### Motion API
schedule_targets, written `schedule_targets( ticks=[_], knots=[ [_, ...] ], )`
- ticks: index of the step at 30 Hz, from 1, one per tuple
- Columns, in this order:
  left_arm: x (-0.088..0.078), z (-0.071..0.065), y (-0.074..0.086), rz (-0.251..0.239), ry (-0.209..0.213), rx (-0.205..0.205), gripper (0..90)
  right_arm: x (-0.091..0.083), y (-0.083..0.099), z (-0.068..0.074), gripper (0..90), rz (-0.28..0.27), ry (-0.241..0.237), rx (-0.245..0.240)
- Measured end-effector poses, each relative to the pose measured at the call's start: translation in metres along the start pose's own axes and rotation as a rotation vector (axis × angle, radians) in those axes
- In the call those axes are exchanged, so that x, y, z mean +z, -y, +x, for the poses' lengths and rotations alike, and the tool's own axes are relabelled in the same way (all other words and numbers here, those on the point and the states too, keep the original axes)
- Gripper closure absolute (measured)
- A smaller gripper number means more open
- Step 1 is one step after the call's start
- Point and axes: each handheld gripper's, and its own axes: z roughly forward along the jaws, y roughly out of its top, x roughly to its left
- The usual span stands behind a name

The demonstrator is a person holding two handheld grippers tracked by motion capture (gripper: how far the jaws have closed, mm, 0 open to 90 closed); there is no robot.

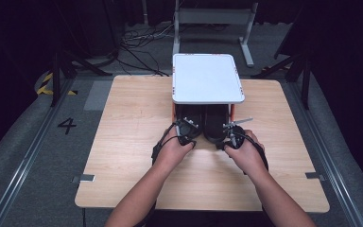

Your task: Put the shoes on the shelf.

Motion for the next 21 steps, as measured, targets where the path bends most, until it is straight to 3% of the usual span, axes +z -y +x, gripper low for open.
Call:
schedule_targets(
  ticks=[8, 13, 16, 21],
  knots=[
    [0.001, 0.007, -0.005, -0.001, 0.021, -0.015, 74.6, 0.012, -0.022, -0.012, 90.0, 0.028, 0.026, 0.054],
    [-0.001, 0.005, -0.002, -0.012, 0.033, -0.005, 69.7, 0.015, -0.024, -0.015, 90.0, 0.009, 0.037, 0.054],
    [-0.005, 0.003, 0.001, -0.020, 0.031, 0.004, 66.7, 0.018, -0.022, -0.013, 90.0, -0.009, 0.054, 0.014],
    [-0.019, 0.001, 0.008, -0.034, 0.013, 0.006, 61.9, 0.005, -0.016, -0.005, 81.1, -0.052, -0.003, 0.001]
  ],
)
